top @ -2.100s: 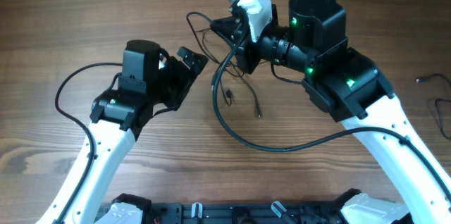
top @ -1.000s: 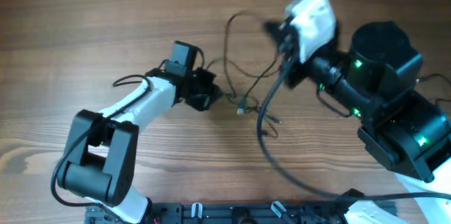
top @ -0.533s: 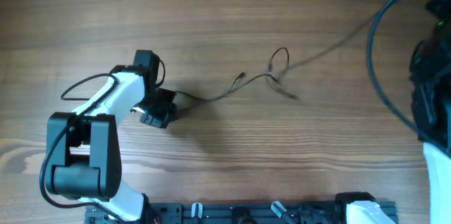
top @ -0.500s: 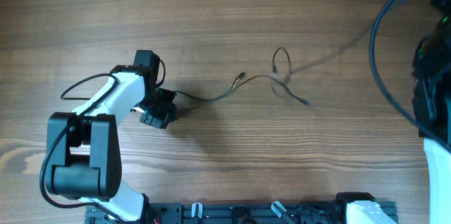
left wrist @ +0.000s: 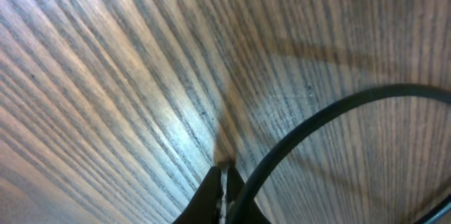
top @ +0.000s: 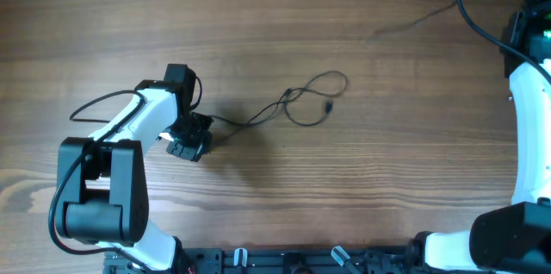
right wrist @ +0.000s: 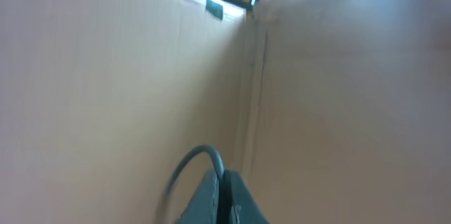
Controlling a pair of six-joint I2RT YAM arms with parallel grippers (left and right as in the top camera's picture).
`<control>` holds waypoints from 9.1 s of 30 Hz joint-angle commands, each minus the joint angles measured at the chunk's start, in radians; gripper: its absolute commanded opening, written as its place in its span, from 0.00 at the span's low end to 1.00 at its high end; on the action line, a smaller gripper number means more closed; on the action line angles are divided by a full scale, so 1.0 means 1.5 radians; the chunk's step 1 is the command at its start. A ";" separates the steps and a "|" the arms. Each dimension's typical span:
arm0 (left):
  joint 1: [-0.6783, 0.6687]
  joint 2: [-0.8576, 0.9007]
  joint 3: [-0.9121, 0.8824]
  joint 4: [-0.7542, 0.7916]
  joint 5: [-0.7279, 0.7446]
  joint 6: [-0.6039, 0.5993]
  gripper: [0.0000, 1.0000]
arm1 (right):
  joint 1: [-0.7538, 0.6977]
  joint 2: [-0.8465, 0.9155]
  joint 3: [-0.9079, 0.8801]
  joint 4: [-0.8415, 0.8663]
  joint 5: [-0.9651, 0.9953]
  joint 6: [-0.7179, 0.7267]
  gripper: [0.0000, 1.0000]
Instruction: Untangle cables
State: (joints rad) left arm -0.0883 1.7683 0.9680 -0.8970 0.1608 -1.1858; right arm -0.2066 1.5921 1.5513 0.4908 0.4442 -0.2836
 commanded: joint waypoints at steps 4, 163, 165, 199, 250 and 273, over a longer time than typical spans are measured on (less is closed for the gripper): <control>-0.029 0.003 0.001 0.028 -0.025 -0.015 0.04 | -0.004 -0.035 0.101 -0.223 -0.290 0.311 0.04; -0.110 -0.059 0.001 0.325 0.072 0.117 1.00 | 0.280 0.376 -0.093 -0.943 -0.303 1.098 0.34; -0.110 -0.059 0.001 0.325 0.072 0.118 1.00 | 0.280 0.386 -0.093 -0.941 -0.288 1.095 0.05; -0.110 -0.059 0.001 0.325 0.071 0.118 1.00 | 0.152 0.471 0.170 -0.657 -0.390 -0.444 0.04; -0.110 -0.059 0.001 0.325 0.071 0.118 1.00 | 0.147 -0.920 -0.252 -1.128 -0.370 0.412 1.00; -0.110 -0.059 0.001 0.325 0.071 0.117 1.00 | 0.146 -0.997 -0.886 -0.405 -0.264 0.365 1.00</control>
State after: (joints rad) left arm -0.2546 1.6955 0.9676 -0.4110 0.2714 -1.0073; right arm 0.0113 0.1726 0.2985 -0.1665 -0.0055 0.2821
